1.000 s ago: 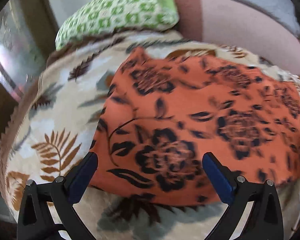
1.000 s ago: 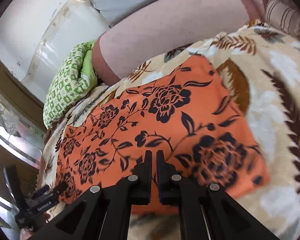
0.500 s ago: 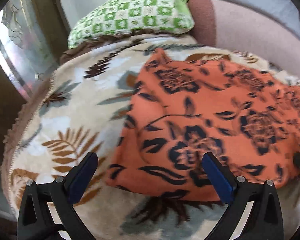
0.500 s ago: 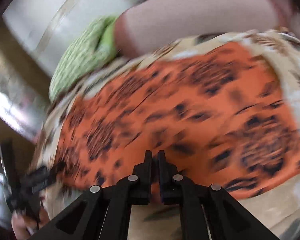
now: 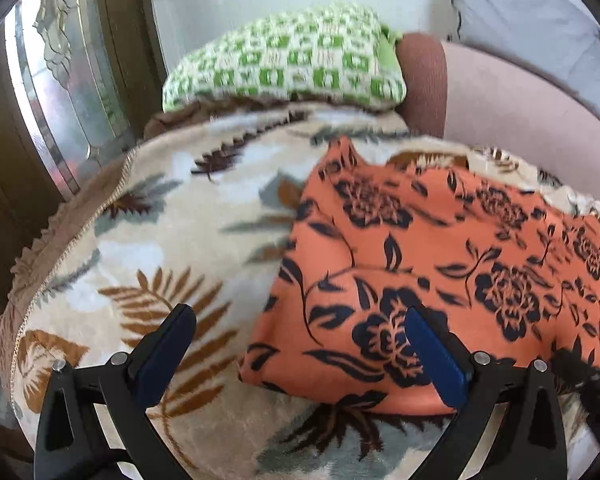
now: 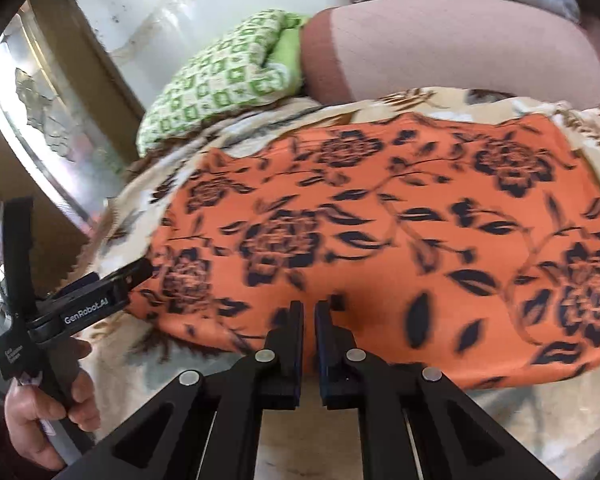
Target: Fold small clothes
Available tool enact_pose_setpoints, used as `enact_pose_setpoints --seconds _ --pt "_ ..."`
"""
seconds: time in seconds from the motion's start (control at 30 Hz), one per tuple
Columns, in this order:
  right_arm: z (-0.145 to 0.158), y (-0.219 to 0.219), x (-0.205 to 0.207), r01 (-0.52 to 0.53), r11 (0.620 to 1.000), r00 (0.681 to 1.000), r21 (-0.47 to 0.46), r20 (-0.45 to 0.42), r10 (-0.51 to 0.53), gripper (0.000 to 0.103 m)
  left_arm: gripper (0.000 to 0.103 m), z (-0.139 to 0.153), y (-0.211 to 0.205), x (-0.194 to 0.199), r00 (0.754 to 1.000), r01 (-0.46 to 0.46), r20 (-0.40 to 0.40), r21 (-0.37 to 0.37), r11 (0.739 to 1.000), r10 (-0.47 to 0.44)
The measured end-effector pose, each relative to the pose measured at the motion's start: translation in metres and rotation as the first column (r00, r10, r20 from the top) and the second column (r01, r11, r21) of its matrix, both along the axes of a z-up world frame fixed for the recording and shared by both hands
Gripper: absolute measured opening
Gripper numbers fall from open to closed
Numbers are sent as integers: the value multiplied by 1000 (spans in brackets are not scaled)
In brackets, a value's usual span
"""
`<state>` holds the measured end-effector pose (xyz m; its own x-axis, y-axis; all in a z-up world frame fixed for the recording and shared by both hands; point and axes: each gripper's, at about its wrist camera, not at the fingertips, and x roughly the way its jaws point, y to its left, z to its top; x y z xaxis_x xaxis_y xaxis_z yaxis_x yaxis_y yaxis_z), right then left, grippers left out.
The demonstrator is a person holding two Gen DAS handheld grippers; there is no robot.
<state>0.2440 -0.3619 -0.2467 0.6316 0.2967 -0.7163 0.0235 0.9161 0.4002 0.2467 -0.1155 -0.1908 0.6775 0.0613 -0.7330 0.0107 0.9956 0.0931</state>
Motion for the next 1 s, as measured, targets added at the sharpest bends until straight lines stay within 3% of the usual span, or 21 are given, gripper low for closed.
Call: enact_pose_setpoints --seconds 0.13,0.33,0.5,0.63,0.77,0.9,1.0 --pt "-23 17 14 1 999 997 -40 -75 -4 9 103 -1 -3 3 1000 10 7 15 1000 -10" --pt "-18 5 10 9 1000 998 -12 -68 -10 9 103 -35 -9 19 993 14 -122 25 1000 -11" --pt "-4 -26 -2 114 992 993 -59 -21 -115 9 103 -50 -3 26 983 4 -181 -75 997 -18" --pt "-16 -78 -12 241 970 966 -33 -84 -243 8 103 -49 6 26 976 -17 -219 -130 991 -12" --pt "-26 -102 -22 243 965 966 100 -116 -231 7 103 -39 20 14 972 -48 -233 -181 982 4" --pt "-3 -104 -46 245 963 969 110 -63 -239 7 103 -27 31 -1 969 -7 -237 -281 960 -62" --pt "5 -117 -72 231 937 973 264 -51 -226 7 103 -27 40 -7 955 9 -272 -365 931 -116"
